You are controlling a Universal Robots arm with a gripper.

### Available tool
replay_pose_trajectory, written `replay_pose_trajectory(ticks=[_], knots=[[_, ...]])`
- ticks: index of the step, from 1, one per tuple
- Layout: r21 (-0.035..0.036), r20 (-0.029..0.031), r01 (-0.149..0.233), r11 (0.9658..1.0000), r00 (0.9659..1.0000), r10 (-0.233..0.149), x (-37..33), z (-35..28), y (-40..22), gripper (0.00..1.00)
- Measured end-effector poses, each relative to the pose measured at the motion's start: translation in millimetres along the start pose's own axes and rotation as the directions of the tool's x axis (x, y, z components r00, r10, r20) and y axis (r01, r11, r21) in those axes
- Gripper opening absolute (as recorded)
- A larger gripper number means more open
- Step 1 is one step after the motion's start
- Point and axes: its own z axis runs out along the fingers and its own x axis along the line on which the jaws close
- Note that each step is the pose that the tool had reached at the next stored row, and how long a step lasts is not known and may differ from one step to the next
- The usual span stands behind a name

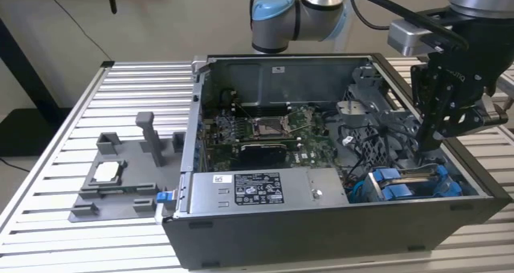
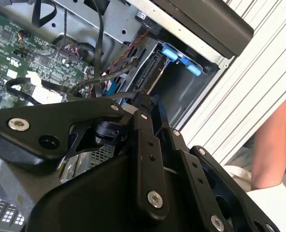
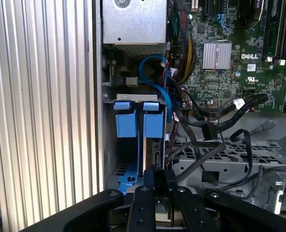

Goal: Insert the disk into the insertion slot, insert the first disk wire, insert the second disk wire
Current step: 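Insert the first disk wire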

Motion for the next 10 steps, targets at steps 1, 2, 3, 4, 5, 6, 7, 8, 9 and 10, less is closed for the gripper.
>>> replay_pose_trajectory(ticks=[1, 2, 3, 4, 5, 6, 7, 8, 9, 10], knots=[[0.0000, 0.0000, 0.000, 1.0000, 1.0000, 0.000, 0.0, 0.0, 0.0, 0.20], [0.0000, -0.0002, 0.000, 1.0000, 1.0000, 0.000, 0.0, 0.1, 0.0, 0.20], [0.0000, -0.0003, 0.000, 1.0000, 1.0000, 0.000, 0.0, 0.1, 0.0, 0.20], [0.0000, -0.0003, 0.000, 1.0000, 1.0000, 0.000, 0.0, 0.1, 0.0, 0.20], [0.0000, -0.0002, 0.000, 1.0000, 1.0000, 0.000, -0.1, 0.4, 0.0, 0.20], [-0.0009, 0.0003, 0.000, 1.0000, 1.0000, 0.000, -0.1, 1.1, -0.1, 0.20], [-0.0031, 0.0002, 0.000, 1.0000, 1.0000, 0.000, -0.1, 1.9, -0.8, 0.20], [-0.0069, 0.0002, 0.001, 1.0000, 1.0000, -0.001, 0.2, 2.6, -2.2, 0.20], [-0.0103, 0.0011, 0.001, 0.9999, 1.0000, -0.001, 0.5, 3.6, -3.8, 0.20], [-0.0126, 0.0030, 0.001, 0.9999, 1.0000, -0.001, 1.0, 4.8, -5.4, 0.20]])
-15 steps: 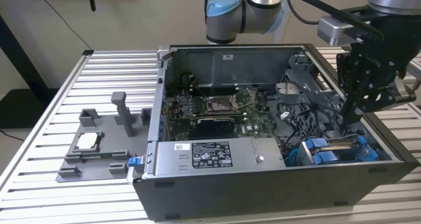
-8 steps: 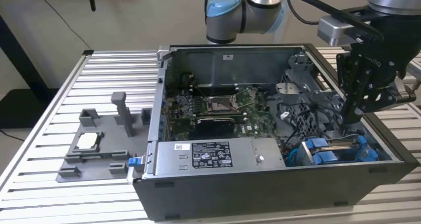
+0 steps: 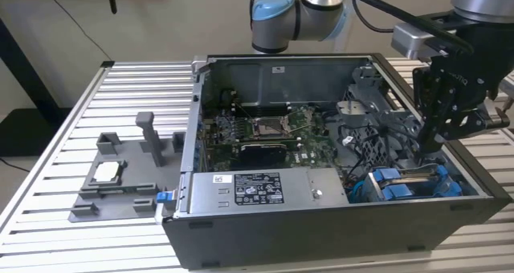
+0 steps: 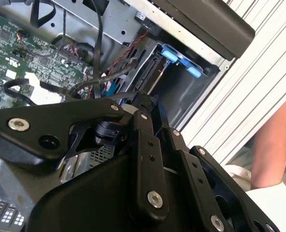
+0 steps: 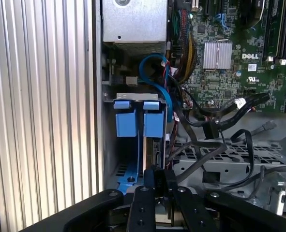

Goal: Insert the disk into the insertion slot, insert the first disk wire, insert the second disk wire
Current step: 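Insert the first disk wire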

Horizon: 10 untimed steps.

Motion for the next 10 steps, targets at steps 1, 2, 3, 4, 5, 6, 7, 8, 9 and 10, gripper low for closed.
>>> replay_pose_trajectory(ticks=[1, 2, 3, 4, 5, 6, 7, 8, 9, 10], knots=[[-0.0015, 0.0027, 0.000, 1.0000, 1.0000, 0.000, 0.6, 1.0, -1.5, 0.20], [-0.0027, 0.0056, 0.000, 1.0000, 1.0000, 0.000, 1.3, 2.0, -2.6, 0.20], [-0.0033, 0.0079, -0.001, 1.0000, 1.0000, 0.001, 1.8, 3.0, -2.8, 0.20], [-0.0036, 0.0094, -0.004, 1.0000, 0.9999, 0.004, 2.2, 4.1, -2.6, 0.20], [-0.0039, 0.0098, -0.006, 1.0000, 0.9999, 0.007, 2.7, 4.9, -2.6, 0.20], [-0.0043, 0.0097, -0.009, 1.0000, 0.9999, 0.009, 3.4, 5.6, -2.6, 0.20], [-0.0048, 0.0098, -0.010, 0.9999, 0.9999, 0.011, 4.0, 6.3, -2.6, 0.20], [-0.0054, 0.0100, -0.012, 0.9999, 0.9999, 0.012, 4.7, 7.1, -2.6, 0.20], [-0.0061, 0.0103, -0.013, 0.9999, 0.9999, 0.013, 5.4, 7.9, -2.7, 0.20], [-0.0070, 0.0106, -0.014, 0.9999, 0.9998, 0.014, 6.1, 8.6, -2.9, 0.20]])
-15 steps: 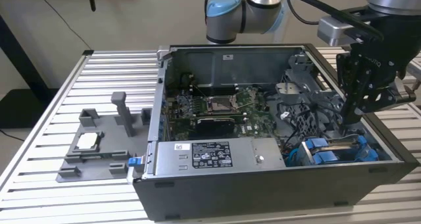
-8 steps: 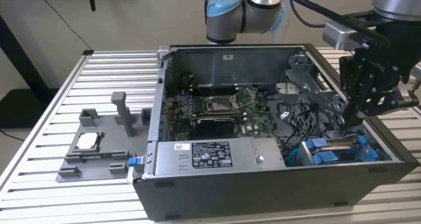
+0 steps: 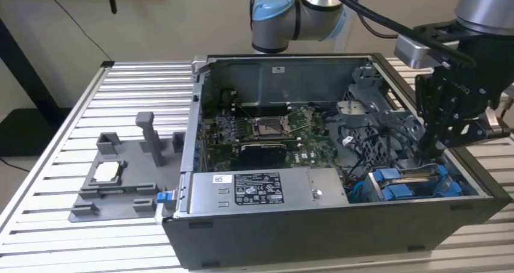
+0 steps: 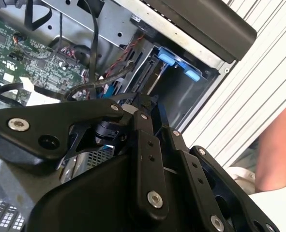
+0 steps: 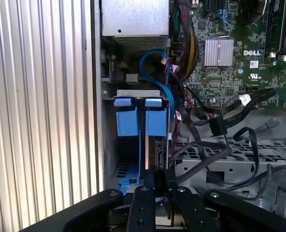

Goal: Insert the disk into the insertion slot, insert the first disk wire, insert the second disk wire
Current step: 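Insert the first disk wire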

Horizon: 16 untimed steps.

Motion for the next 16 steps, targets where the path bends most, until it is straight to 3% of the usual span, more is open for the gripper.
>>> replay_pose_trajectory(ticks=[16], knots=[[-0.0199, 0.0043, -0.007, 0.9998, 1.0000, 0.007, 6.3, 6.5, -4.7, 0.20]])
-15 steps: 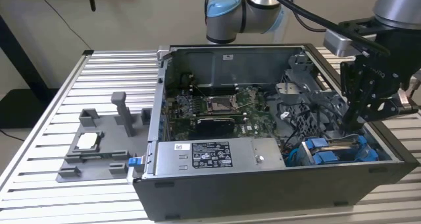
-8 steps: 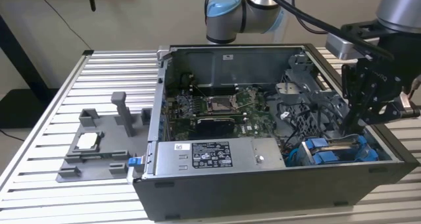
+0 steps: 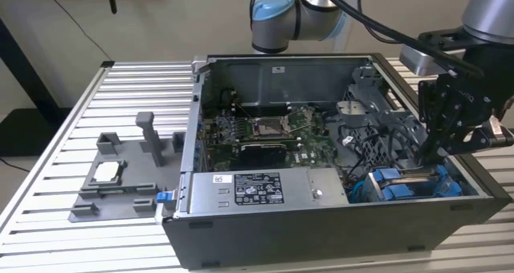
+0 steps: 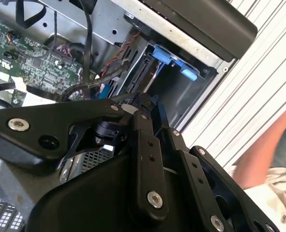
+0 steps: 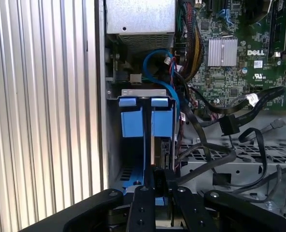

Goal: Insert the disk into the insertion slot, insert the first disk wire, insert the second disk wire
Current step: 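Insert the first disk wire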

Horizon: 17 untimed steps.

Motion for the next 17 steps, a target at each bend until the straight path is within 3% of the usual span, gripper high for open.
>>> replay_pose_trajectory(ticks=[9, 11, 14, 17], knots=[[-0.0007, -0.0001, 0.000, 1.0000, 1.0000, 0.000, 0.1, 0.2, -0.2, 0.20], [-0.0047, 0.0001, 0.000, 1.0000, 1.0000, 0.000, 0.1, 0.7, -0.4, 0.20], [-0.0162, 0.0012, 0.001, 0.9999, 1.0000, -0.001, 0.2, 1.8, -1.3, 0.20], [-0.0168, 0.0024, 0.001, 0.9999, 1.0000, -0.001, 1.2, 2.8, -2.9, 0.20]])
